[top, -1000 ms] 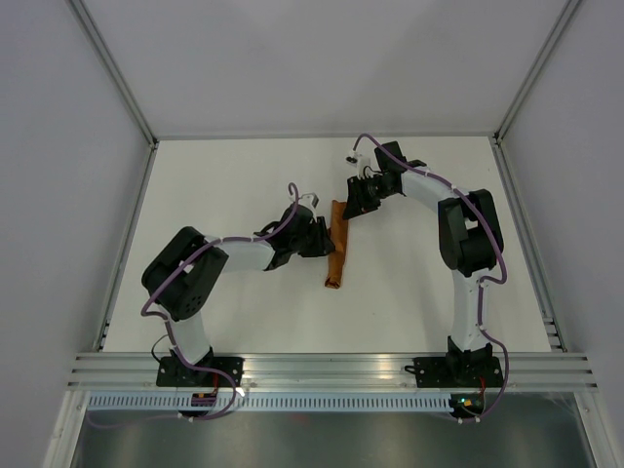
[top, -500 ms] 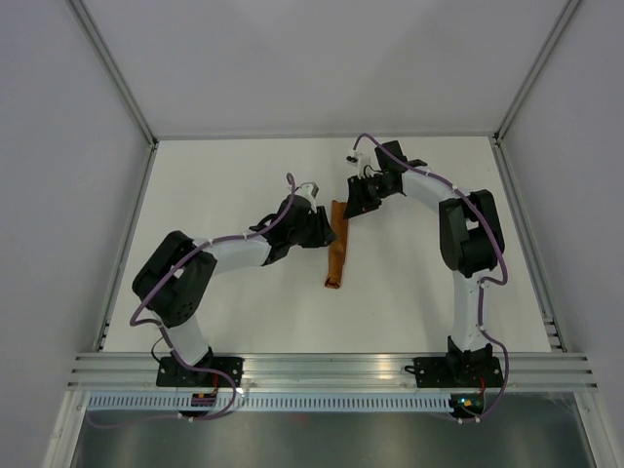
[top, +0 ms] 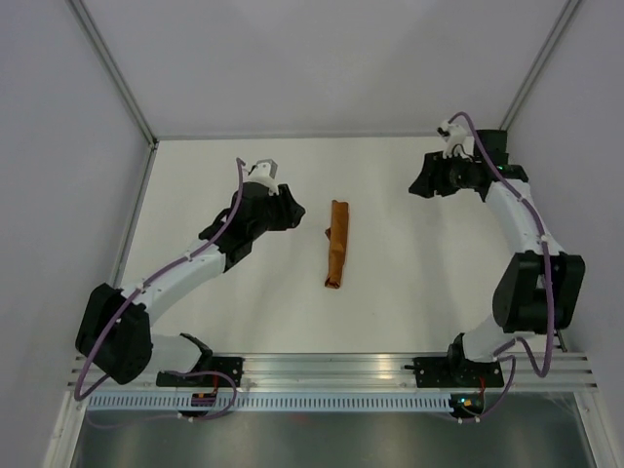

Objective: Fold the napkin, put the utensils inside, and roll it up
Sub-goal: Reset both arms

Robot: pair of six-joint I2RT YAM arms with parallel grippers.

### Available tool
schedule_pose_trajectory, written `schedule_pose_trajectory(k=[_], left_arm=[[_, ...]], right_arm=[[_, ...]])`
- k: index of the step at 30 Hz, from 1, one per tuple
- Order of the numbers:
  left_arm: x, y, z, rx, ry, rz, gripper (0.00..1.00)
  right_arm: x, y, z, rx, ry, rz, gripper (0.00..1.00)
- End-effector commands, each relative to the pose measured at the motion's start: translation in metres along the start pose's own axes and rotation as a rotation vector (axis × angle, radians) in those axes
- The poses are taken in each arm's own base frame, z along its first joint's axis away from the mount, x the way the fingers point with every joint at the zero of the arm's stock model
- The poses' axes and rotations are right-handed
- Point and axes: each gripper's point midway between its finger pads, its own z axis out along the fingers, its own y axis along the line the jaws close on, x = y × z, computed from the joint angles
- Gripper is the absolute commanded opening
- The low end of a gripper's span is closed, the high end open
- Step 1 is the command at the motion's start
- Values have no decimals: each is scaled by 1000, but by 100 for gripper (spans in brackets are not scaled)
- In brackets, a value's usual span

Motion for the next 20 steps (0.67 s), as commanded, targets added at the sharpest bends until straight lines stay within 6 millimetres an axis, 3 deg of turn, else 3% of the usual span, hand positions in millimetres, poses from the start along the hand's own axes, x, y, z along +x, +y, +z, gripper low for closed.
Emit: schedule_pose_trajectory(k=[1,2,4,5,8,14,20], left_arm=[[5,15,-24,-43,8,59,51],[8,17,-27,-45,11,58,52],[3,14,-38,-31,-15,58,53],[6,16,-41,-34,-10,64,53],[5,17,-50,-28,-22,71,54],[4,19,-62,-28,-39,87,55],[0,18,-67,-20,-55,93,55]], right_arm=[[-1,-12,-54,133,-92,-50,68],[-7,-9,-72,174,-132,-71,70],[1,-10,-85,211,-145,-64,84],[-2,-2,-96,228,-174,-83,87],[5,0,-106,273,-199,-72,93],[24,-6,-98,274,-151,-26,98],[20,-5,-100,271,-168,-30,98]])
